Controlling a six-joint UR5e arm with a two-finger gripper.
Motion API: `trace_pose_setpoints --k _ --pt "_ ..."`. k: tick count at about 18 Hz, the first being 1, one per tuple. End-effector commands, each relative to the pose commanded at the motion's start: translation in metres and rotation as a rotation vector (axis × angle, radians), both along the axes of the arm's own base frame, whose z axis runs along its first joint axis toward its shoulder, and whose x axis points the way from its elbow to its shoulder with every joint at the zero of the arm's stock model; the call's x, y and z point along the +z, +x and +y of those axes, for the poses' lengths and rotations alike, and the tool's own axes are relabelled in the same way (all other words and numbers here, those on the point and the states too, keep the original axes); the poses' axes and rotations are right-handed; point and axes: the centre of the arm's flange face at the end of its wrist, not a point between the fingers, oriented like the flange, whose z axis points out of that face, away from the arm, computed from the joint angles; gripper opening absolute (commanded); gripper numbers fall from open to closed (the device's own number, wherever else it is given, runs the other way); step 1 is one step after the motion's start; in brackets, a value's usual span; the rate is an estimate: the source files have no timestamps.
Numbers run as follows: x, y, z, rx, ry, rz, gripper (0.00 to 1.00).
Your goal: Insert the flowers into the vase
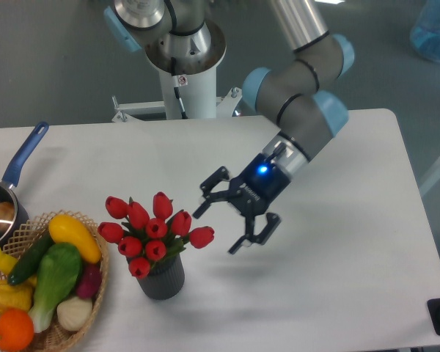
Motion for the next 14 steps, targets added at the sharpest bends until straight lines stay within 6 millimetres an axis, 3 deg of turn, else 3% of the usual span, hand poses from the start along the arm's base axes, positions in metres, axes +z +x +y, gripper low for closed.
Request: trace_pose_setpoints --k 5,9,14 --pt "0.071 -0.002 -0.036 0.225 -0.306 0.232 1.0" --pt "0.119 0.024 -0.072 0.333 -0.524 0.355 1.0" --pt "0.165 0.07 -0.109 0.348 -0.624 0.349 1.0"
